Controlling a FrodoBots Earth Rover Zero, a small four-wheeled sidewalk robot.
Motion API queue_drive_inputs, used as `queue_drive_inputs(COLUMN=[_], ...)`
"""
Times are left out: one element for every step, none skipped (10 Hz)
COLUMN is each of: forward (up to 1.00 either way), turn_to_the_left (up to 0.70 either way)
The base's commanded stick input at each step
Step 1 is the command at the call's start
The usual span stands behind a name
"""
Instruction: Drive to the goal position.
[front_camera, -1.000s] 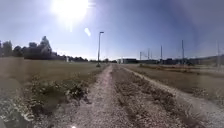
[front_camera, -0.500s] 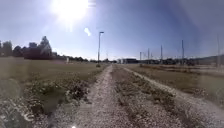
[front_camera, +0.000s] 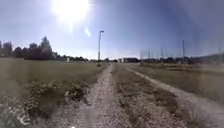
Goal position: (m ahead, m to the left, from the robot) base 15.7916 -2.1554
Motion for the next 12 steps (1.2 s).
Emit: queue_drive_inputs(forward=[0.50, 0.50, 0.50, 0.50, 0.50, 0.50, 0.50, 0.50, 0.50, 0.50, 0.50, 0.50], turn_to_the_left=[0.00, 0.00, 0.00, 0.00, 0.00, 0.00, 0.00, 0.00, 0.00, 0.00, 0.00, 0.00])
